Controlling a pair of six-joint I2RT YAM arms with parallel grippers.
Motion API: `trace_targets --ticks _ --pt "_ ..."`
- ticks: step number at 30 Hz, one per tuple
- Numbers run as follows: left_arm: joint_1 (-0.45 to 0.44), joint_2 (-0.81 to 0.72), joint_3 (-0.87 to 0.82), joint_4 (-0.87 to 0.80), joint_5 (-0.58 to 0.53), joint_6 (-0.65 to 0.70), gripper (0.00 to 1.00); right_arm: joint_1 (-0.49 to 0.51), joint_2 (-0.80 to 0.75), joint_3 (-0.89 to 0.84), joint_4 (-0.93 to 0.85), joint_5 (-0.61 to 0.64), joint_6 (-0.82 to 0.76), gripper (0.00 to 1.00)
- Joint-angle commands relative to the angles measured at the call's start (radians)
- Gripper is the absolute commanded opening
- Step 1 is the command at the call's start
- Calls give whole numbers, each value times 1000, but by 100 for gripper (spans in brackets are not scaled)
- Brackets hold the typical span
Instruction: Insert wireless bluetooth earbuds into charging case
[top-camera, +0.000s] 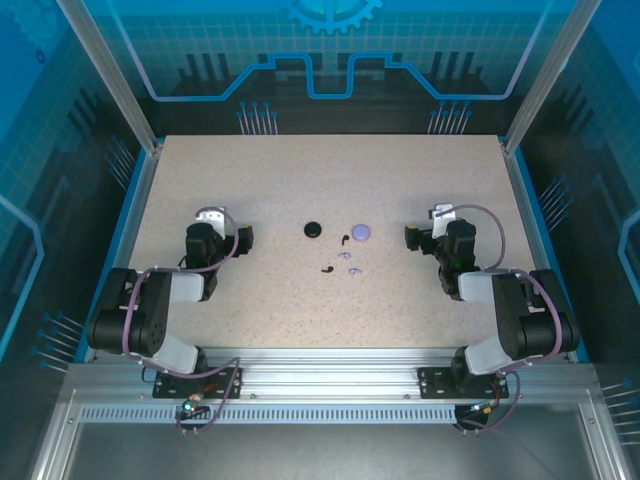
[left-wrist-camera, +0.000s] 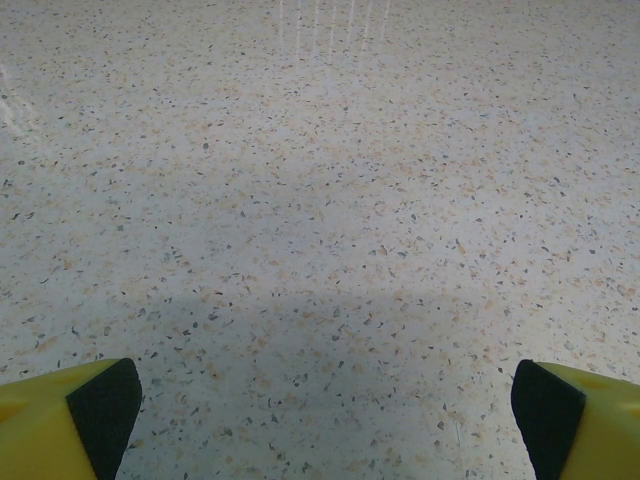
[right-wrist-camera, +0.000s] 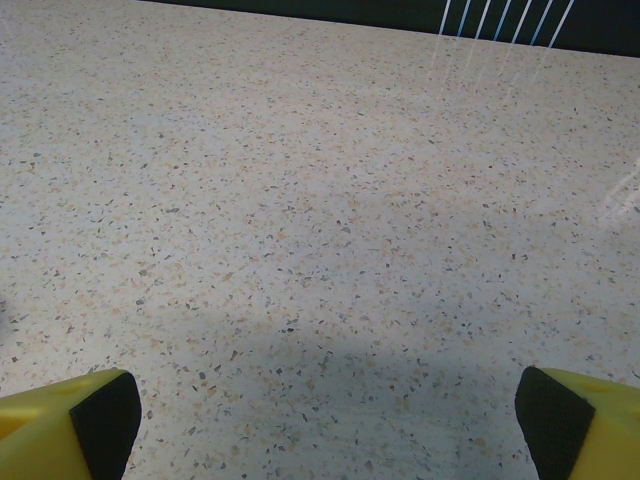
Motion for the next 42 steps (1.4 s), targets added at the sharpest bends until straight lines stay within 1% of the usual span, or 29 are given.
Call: trace_targets --ticks 1,5,6,10,15,17,21,23,26,29,33,36,38,40,42 --pt "9 -1 25 22 18 0 99 -2 10 17 23 15 2 100" --pt "9 -1 23 23 18 0 99 -1 9 17 27 14 1 100" --pt "9 -1 24 26 18 0 99 -1 0 33 -11 8 0 100" --pt "9 -39 71 -88 3 -9 99 9 -36 66 -95 30 -3 100" --pt "9 -94 63 -128 -49 -34 99 12 -83 74 -156 83 16 100" --pt "9 -124 74 -184 -76 -56 99 12 -105 100 -233 98 33 100" --pt "9 -180 158 -418 -80 -113 99 15 -137 168 -418 96 78 100" --pt "9 -185 206 -513 -48 -132 99 21 -166 188 -466 89 106 100" --pt "9 -184 263 -599 48 -133 99 43 -210 235 -618 70 118 100" --pt "8 -174 336 -712 154 -155 99 69 -260 287 -766 -26 128 100" --pt "-5 -133 438 -842 308 -208 98 135 -322 325 -907 -108 149 100" --pt "-51 -92 505 -926 371 -208 94 188 -333 356 -997 -201 178 100" --pt "-84 -54 547 -968 390 -213 92 227 -322 378 -1041 -223 202 100" --pt "-107 -3 602 -1004 434 -226 86 282 -297 404 -1072 -245 216 100" --pt "-123 48 655 -1033 462 -247 84 332 -264 431 -1091 -238 230 99"
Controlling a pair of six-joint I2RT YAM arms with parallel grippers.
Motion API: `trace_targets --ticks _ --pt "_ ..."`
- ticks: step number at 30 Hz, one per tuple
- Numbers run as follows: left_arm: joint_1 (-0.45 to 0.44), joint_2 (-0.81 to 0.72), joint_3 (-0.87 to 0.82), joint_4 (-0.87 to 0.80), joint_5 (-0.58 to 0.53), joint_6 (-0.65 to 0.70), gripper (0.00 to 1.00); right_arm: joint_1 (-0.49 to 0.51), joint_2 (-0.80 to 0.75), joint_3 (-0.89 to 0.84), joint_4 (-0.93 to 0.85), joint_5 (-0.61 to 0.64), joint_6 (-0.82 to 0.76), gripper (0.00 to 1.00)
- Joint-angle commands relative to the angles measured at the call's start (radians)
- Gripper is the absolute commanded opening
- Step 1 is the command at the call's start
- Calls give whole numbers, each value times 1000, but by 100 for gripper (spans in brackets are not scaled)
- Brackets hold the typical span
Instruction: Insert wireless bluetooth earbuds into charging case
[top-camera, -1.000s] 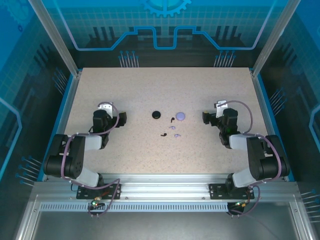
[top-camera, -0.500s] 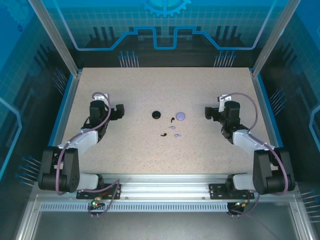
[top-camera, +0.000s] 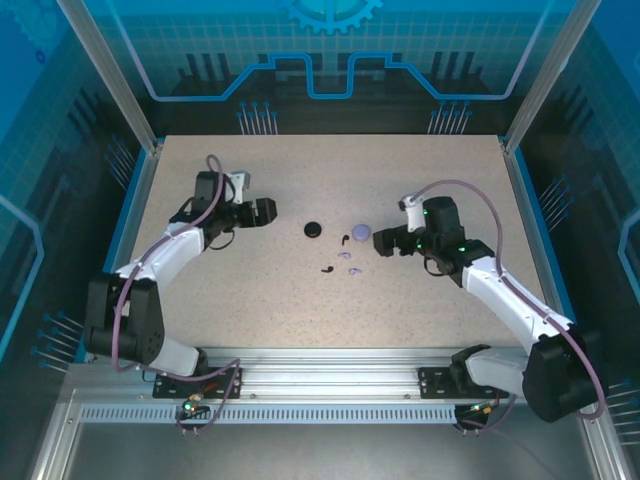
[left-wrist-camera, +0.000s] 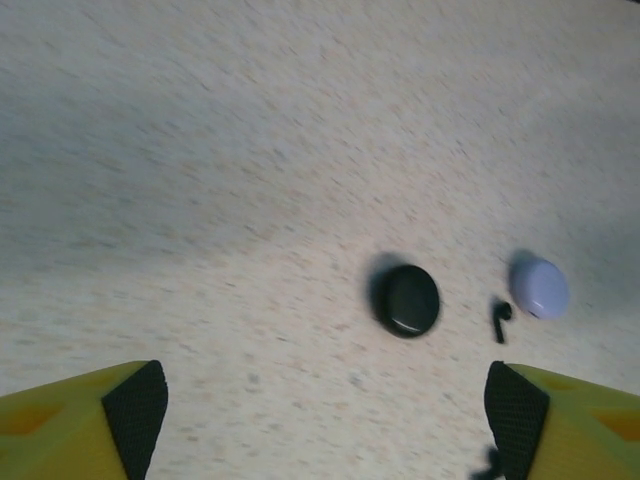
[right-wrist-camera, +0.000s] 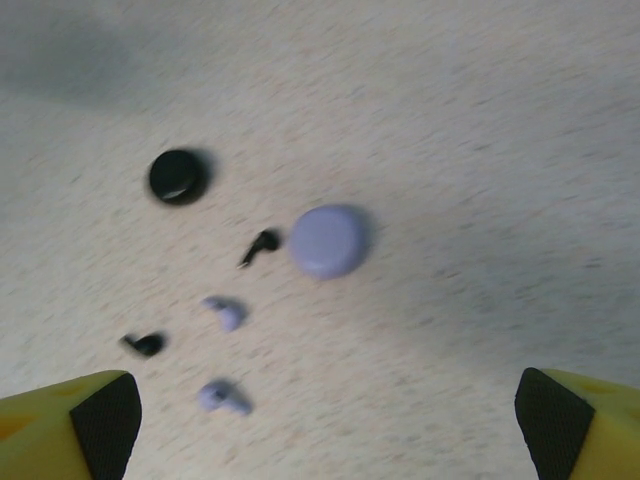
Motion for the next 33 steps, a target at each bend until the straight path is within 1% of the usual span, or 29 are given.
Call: trace_targets --ticks 1,3,6,8,10,12,14,16,18,21,26,33 --pt "-30 89 99 -131 112 -54 81 76 61 68 -111 -64 59 96" --pt "-35 147 153 -154 138 -76 77 96 104 84 -116 -96 81 93" --pt "-39 233 226 -159 178 -125 71 125 195 164 -104 -148 123 85" --pt "-42 302 285 -171 202 -143 66 143 252 207 -105 -159 137 82" --pt "-46 367 343 -188 218 -159 62 155 322 270 -108 -182 150 72" --pt "-52 435 409 -194 242 -177 62 167 396 330 -111 -194 170 60" --pt "-60 491 466 -203 253 -184 60 180 451 369 -107 -186 184 53" --pt "-68 538 516 -209 257 -194 59 188 498 396 -91 -198 195 49" --pt "-73 581 555 -208 265 -204 57 190 547 418 -67 -219 213 42" --pt "-75 638 599 -199 295 -224 53 193 618 455 -45 -226 251 37" --pt "-89 709 643 -181 328 -245 50 195 710 491 1 -226 305 31" --pt "-105 768 675 -194 338 -242 48 202 810 542 25 -258 337 29"
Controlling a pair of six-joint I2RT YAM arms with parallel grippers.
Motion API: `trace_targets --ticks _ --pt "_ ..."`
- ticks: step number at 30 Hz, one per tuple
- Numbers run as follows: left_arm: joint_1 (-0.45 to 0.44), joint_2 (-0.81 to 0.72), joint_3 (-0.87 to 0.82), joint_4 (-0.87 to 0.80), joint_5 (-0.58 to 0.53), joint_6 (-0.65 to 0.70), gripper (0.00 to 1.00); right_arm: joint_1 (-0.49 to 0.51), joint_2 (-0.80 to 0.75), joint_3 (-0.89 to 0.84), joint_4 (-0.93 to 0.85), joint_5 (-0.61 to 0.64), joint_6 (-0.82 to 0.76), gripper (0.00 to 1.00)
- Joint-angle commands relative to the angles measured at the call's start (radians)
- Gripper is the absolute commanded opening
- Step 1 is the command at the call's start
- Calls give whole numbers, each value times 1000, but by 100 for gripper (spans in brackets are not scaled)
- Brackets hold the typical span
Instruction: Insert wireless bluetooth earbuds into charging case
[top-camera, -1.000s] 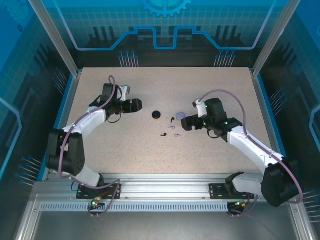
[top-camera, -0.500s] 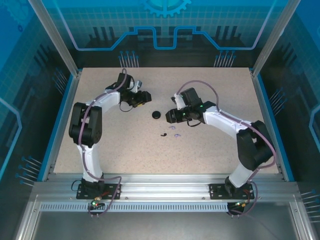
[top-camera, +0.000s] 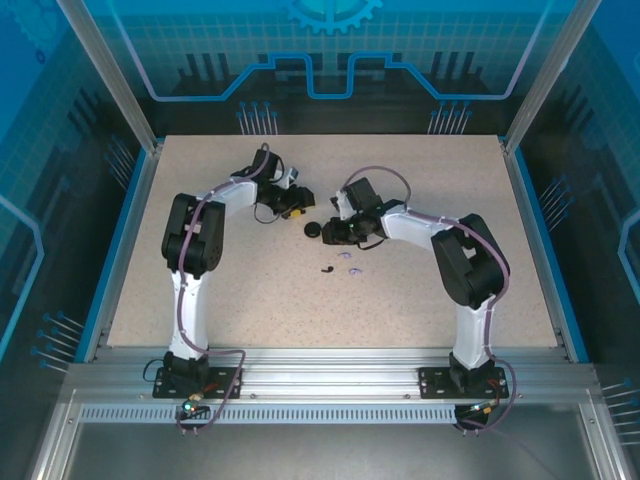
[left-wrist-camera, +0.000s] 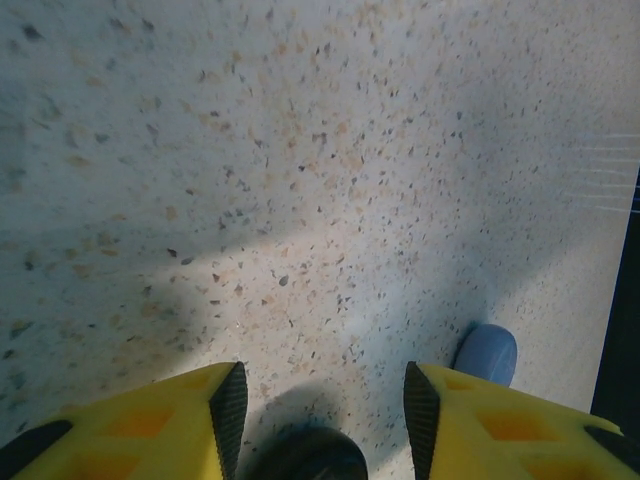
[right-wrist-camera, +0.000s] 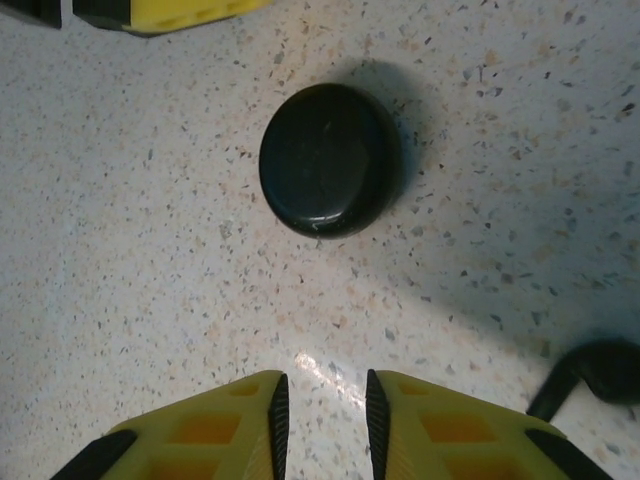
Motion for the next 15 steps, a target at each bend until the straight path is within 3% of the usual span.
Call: trace_targets --ticks 1,15 --pt "-12 25 38 -28 44 -8 48 21 38 45 23 -35 34 29" --pt "-29 -29 -41 -125 48 72 44 29 112 113 -12 -17 54 28"
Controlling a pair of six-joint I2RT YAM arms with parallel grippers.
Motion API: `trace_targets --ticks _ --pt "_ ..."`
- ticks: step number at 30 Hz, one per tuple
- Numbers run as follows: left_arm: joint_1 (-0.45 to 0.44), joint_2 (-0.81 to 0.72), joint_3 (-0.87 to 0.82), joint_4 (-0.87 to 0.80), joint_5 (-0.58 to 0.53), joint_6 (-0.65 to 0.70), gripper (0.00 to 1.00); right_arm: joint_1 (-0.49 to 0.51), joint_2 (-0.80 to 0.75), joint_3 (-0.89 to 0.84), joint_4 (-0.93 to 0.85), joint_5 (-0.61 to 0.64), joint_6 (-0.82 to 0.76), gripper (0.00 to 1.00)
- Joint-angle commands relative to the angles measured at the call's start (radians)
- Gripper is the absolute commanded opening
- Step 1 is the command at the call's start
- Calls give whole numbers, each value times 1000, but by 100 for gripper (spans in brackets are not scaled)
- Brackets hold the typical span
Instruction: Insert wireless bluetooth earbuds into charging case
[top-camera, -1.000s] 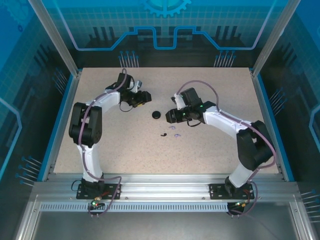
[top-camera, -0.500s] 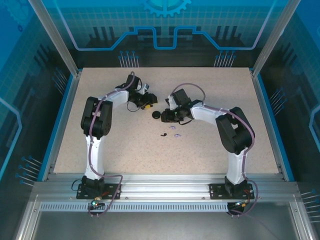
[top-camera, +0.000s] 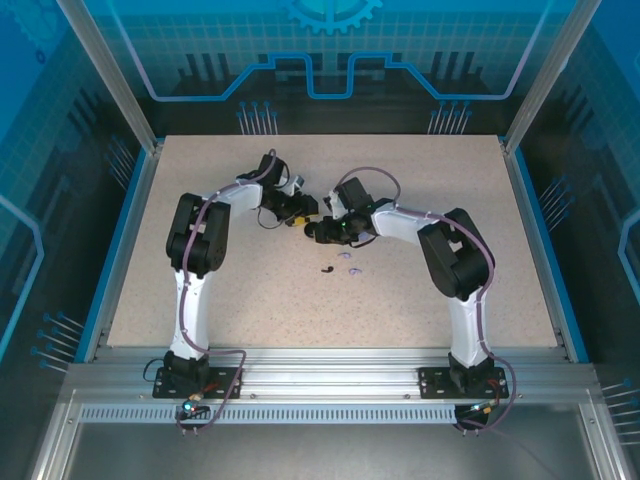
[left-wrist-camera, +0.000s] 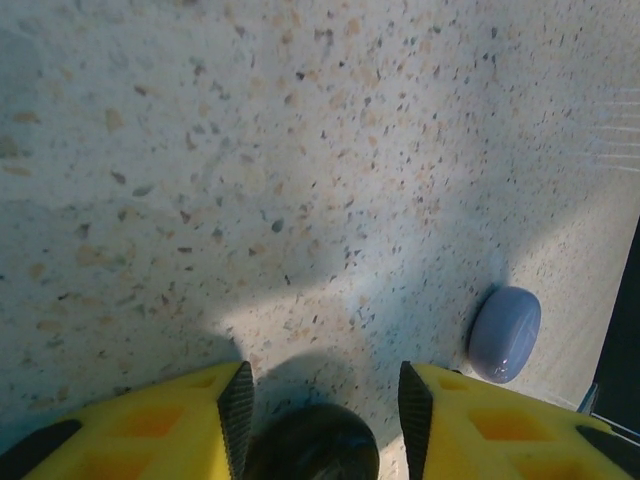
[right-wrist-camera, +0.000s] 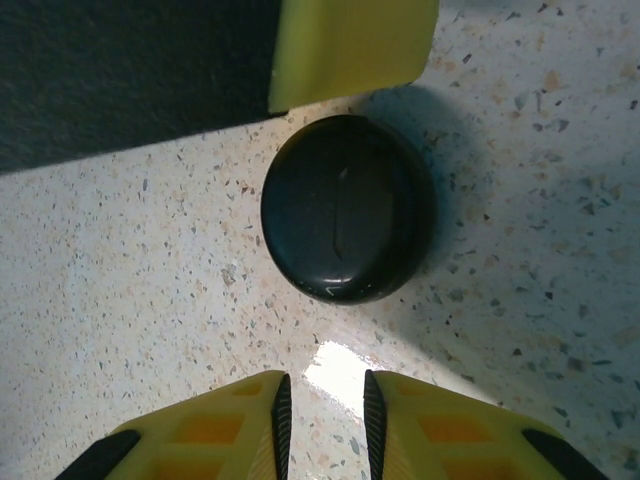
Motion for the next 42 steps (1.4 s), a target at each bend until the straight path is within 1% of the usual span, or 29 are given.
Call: trace_targets --ticks 1,5,11,17,21,23,27,29,31,33,36,42 --pt "-6 -52 -45 -70 20 38 44 13 19 37 -30 14 12 28" --pt "-6 -90 -76 -95 -8 49 43 14 23 50 -60 40 8 28" --pt "-6 -128 -130 -92 8 50 41 14 23 57 -94 83 3 28" --pt "-7 -164 -183 -87 -4 50 41 14 1 42 -99 104 -6 28" --pt "-6 -185 -193 -80 -8 44 42 1 -18 22 -72 66 -1 29" --pt "-3 -208 -207 -52 -10 29 44 -11 -30 8 -47 41 10 29" --pt "27 -238 -238 17 22 -8 48 -31 -40 -3 -14 -24 52 31" --pt "46 -234 -234 28 45 -10 49 -32 -38 0 -3 -39 75 33" --pt "56 -226 -225 31 63 -1 50 -33 -34 2 -4 -33 104 36" --pt "60 -218 -221 43 85 11 52 -34 -26 8 -8 -26 133 36" --pt "63 -193 -208 47 103 15 52 -34 -9 18 -23 3 177 36" --pt "66 -157 -200 69 133 6 51 -35 12 30 6 -17 202 34"
